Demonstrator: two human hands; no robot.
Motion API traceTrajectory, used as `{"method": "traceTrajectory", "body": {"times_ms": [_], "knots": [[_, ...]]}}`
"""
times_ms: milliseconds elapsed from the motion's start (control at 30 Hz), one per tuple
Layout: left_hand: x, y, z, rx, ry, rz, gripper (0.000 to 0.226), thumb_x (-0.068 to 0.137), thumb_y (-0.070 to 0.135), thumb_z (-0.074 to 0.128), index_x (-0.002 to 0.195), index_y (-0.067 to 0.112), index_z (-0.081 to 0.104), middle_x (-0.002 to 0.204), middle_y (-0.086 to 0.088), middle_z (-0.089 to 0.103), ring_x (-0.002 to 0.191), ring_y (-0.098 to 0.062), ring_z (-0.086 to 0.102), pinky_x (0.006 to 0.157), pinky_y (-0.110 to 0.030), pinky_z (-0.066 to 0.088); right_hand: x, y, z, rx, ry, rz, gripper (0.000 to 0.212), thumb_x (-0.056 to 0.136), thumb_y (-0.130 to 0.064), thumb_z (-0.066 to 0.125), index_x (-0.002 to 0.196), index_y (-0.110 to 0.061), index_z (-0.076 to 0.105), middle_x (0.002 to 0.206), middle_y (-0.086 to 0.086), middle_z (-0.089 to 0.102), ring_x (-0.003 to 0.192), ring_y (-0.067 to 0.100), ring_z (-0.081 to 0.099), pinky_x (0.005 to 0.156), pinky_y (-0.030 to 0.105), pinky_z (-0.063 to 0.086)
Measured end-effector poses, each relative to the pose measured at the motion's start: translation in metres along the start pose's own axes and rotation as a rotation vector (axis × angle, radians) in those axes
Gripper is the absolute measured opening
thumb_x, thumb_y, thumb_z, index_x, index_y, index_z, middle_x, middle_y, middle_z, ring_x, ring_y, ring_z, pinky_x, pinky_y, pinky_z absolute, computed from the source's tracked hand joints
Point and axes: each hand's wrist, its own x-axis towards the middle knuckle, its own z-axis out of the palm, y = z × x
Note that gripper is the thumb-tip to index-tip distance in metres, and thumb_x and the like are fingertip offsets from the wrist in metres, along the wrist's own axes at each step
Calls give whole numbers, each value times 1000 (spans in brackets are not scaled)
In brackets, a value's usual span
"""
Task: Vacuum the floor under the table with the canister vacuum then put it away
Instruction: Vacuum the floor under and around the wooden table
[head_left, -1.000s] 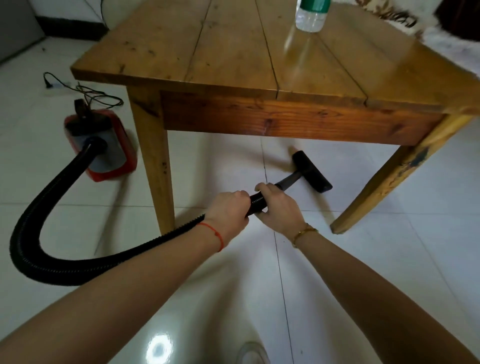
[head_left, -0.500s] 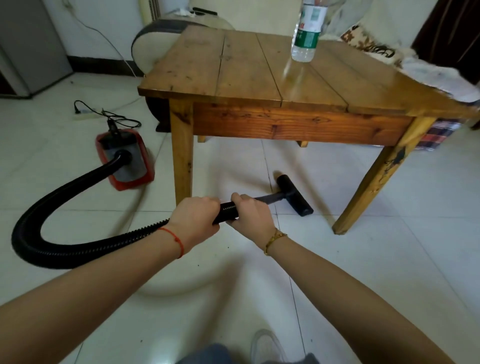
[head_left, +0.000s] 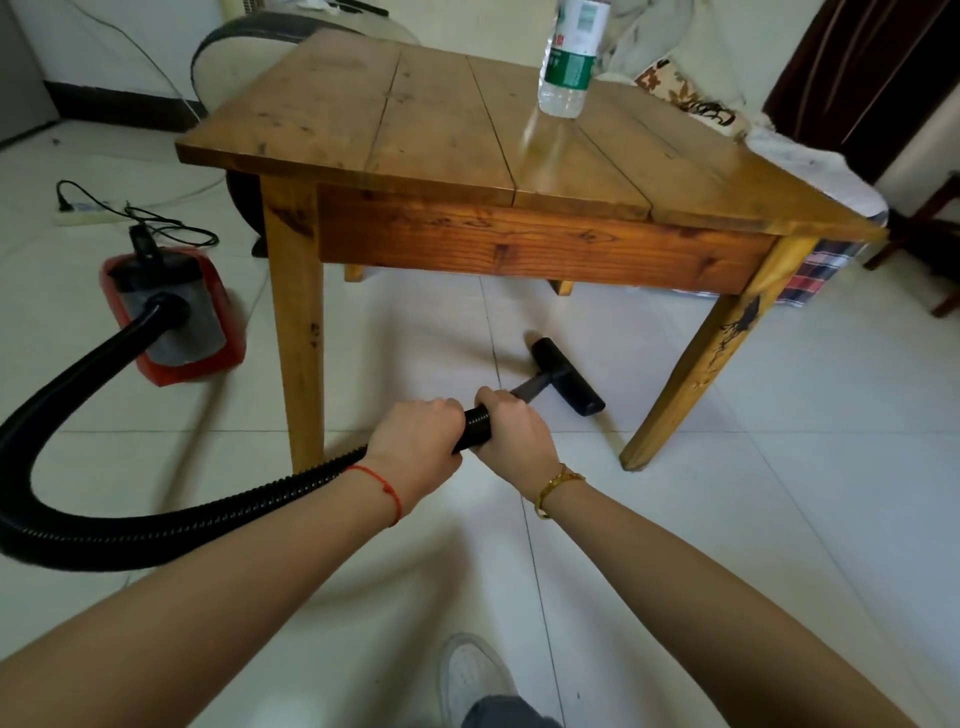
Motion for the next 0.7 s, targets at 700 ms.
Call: {"method": "traceTrajectory", "body": {"times_ms": [700], "knots": [[155, 36, 48, -29, 1, -14, 18, 91, 10, 51, 108, 10, 54, 101, -4, 64, 89, -22, 64, 65, -28, 38, 113, 118, 24, 7, -54, 85, 12, 79, -12, 61, 89, -15, 55, 95, 6, 59, 79, 30, 62, 73, 39, 53]]}}
